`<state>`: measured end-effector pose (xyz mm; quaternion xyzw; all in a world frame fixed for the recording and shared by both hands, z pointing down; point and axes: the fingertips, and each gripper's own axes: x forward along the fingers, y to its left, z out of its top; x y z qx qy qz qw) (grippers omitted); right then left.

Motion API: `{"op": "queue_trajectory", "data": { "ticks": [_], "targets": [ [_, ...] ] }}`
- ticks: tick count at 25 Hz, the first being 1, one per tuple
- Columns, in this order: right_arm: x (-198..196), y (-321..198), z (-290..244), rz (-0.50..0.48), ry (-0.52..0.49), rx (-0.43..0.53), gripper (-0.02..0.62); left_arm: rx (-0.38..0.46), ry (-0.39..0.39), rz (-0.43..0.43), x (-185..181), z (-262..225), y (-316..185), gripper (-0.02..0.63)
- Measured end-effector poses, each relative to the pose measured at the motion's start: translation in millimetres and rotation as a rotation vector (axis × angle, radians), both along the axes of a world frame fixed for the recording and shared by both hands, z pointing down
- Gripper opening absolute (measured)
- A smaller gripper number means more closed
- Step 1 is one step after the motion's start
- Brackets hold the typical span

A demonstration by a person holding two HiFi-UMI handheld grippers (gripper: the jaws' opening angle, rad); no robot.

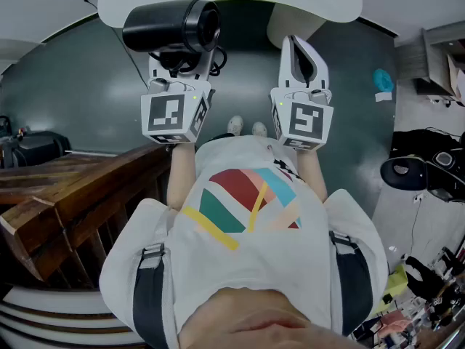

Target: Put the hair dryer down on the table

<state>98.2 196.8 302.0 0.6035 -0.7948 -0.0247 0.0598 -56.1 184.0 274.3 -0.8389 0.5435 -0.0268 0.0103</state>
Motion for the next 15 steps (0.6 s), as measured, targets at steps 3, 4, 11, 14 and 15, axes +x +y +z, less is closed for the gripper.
{"op": "queue_trajectory", "data": {
  "ticks": [3,4,11,14,15],
  "targets": [
    [-1,2,-1,-0.002,0.002,0.002,0.009,0.008,0.002,-0.001,-1,-3,3,0.207],
    [-2,3,-1,-0.003,0.003,0.003,0.009,0.010,0.003,-0.001,-2,-4,3,0.207],
    [-10,6,-2,-0.006,0.013,0.016,0.009,0.020,0.012,-0.004,-10,-6,7,0.207],
    [-11,6,-6,-0.010,0.002,0.019,0.009,0.024,0.015,0.000,-9,-8,7,0.207],
    [-12,6,-8,-0.015,-0.009,0.022,0.009,0.025,0.018,0.002,-9,-9,6,0.207]
  ]
}}
